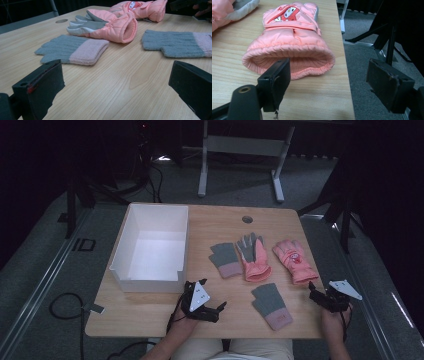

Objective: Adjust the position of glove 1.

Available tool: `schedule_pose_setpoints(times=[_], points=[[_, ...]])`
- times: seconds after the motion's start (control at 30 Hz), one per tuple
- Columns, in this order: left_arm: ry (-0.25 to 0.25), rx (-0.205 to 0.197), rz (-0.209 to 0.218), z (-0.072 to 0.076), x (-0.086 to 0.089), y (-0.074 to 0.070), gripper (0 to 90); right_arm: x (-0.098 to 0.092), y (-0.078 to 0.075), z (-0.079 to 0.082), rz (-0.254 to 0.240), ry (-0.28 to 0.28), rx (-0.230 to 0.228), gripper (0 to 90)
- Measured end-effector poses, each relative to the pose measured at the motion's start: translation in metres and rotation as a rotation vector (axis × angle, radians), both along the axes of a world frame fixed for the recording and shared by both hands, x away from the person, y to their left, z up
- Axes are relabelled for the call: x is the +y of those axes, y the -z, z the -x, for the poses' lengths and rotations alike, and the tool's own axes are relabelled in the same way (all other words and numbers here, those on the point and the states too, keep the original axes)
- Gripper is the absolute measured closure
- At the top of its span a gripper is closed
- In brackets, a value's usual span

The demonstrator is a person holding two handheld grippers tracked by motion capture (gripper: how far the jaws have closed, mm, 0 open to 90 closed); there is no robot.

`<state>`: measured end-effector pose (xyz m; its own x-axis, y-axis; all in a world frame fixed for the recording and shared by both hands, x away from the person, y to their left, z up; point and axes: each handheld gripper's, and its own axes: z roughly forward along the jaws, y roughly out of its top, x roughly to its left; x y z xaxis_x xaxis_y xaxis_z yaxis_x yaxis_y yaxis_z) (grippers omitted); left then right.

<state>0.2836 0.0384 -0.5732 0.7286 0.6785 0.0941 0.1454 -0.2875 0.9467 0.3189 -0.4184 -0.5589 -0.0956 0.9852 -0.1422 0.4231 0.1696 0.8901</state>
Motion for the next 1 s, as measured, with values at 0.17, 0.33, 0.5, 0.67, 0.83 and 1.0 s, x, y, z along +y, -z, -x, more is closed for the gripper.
schedule_pose_setpoints(times=[0.17,0.33,0.5,0.67,0.83,1.0], points=[[0.007,-0.001,0.001,0.000,0.000,0.000,0.0,0.002,0.000,-0.002,0.021,0.009,0.026,17.9],[0.018,0.001,0.003,0.001,0.001,0.000,0.0,0.002,0.000,-0.005,0.014,0.017,0.062,17.0],[0.017,0.003,0.005,0.000,0.001,0.000,0.0,0.003,0.001,-0.007,0.025,0.009,0.079,16.1],[0.022,0.017,0.019,-0.001,0.002,0.000,0.0,0.003,0.001,-0.008,0.020,-0.024,0.097,15.4],[0.020,0.012,0.016,-0.001,0.002,0.000,0.0,-0.001,0.001,-0.010,-0.005,-0.045,0.116,14.6],[0.018,0.011,0.014,0.000,0.001,0.000,0.0,-0.001,-0.008,-0.010,-0.034,-0.099,0.125,14.6]])
